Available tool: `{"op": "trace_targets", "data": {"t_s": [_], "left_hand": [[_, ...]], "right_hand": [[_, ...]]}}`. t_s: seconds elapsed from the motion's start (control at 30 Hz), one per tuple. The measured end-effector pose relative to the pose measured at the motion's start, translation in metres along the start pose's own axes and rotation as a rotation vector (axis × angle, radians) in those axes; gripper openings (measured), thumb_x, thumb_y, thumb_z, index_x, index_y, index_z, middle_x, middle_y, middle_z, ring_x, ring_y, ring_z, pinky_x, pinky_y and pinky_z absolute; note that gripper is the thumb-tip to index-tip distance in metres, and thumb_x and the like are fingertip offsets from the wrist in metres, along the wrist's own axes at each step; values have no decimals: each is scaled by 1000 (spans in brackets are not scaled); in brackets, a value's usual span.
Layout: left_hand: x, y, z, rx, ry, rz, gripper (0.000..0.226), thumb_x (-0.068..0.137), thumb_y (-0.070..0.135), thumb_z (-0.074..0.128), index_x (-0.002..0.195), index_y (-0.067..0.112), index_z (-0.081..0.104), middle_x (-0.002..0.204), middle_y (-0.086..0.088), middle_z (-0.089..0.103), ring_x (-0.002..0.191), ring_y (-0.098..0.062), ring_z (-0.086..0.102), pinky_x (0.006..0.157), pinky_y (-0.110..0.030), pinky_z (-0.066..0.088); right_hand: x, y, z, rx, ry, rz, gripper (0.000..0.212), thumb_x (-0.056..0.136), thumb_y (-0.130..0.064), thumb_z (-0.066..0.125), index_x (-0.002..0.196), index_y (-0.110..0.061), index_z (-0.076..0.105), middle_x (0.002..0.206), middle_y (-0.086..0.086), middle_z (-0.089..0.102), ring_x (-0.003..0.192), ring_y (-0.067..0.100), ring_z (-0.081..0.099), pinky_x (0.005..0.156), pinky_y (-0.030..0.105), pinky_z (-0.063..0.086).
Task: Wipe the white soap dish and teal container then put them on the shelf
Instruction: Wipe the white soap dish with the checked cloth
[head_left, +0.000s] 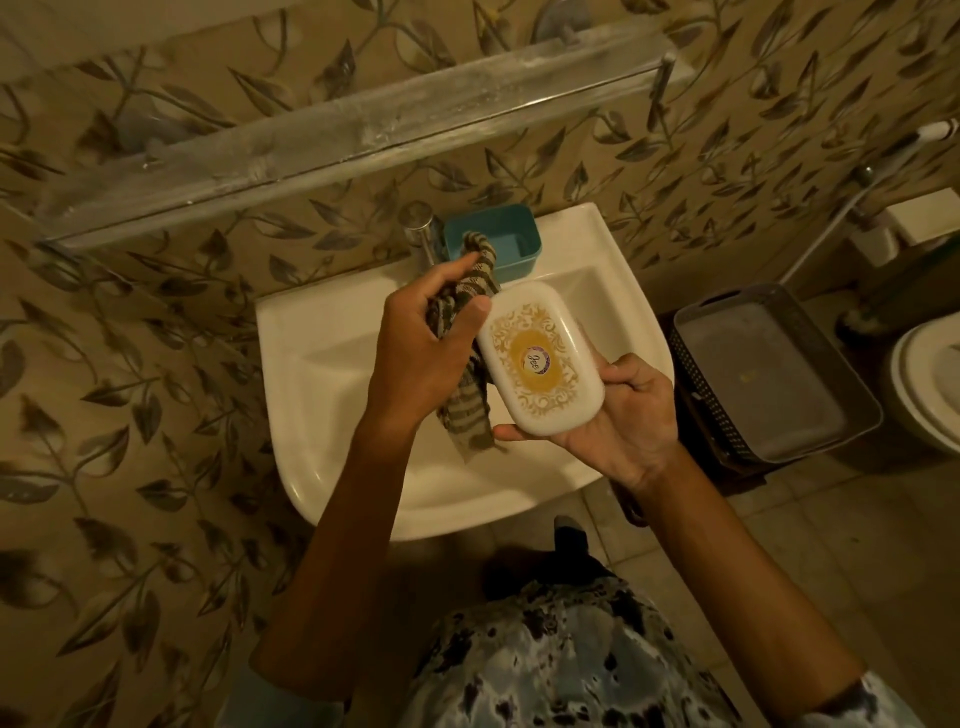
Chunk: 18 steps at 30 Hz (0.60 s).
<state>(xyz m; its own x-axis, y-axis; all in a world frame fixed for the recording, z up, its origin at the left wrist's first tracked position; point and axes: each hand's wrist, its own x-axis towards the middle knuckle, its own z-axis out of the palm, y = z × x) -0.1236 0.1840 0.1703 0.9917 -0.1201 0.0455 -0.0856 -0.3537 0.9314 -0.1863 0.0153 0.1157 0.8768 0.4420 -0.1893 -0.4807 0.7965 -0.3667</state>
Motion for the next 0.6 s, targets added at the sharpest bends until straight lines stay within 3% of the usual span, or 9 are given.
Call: {"op": "trace_targets", "data": {"t_s": [0.1, 0.23, 0.37, 0.47, 0.6], "left_hand": [[0, 5, -2, 30, 117, 21, 41, 84, 17, 67, 123, 25, 59, 115, 11, 62, 107, 0, 59, 90, -18, 50], [2, 12, -12, 59, 204, 94, 36, 90, 20, 57, 126, 22, 57, 113, 18, 59, 107, 7, 56, 89, -13, 48], [-7, 15, -1, -48, -51, 62, 50, 91, 20, 47, 141, 23, 39, 130, 4, 53, 113, -3, 55, 90, -24, 52], [-24, 9, 25, 63, -258, 79, 61, 89, 8, 46, 145, 25, 31, 141, -2, 45, 125, -13, 48, 99, -38, 49], [-36, -7, 44, 409, -144, 337, 58, 79, 10, 56, 137, 17, 47, 144, -5, 44, 131, -21, 37, 108, -44, 35]], "right_hand": [[5, 0, -6, 17, -56, -9, 88, 69, -22, 48, 153, -21, 22, 143, 18, 45, 124, 43, 50, 91, 68, 44], [13, 2, -13, 39, -28, -38, 85, 66, -23, 41, 150, -13, 27, 132, 23, 55, 116, 43, 56, 88, 59, 49], [23, 7, -18, 30, 47, -23, 80, 66, -23, 34, 146, -13, 36, 127, 19, 55, 109, 41, 57, 89, 59, 47], [28, 6, -17, 63, 79, -47, 56, 64, -24, 44, 118, -10, 53, 108, 14, 60, 101, 31, 56, 93, 47, 44], [25, 3, -21, 98, 112, -78, 46, 84, -37, 44, 116, -10, 64, 109, 13, 67, 103, 26, 63, 93, 38, 52]]}}
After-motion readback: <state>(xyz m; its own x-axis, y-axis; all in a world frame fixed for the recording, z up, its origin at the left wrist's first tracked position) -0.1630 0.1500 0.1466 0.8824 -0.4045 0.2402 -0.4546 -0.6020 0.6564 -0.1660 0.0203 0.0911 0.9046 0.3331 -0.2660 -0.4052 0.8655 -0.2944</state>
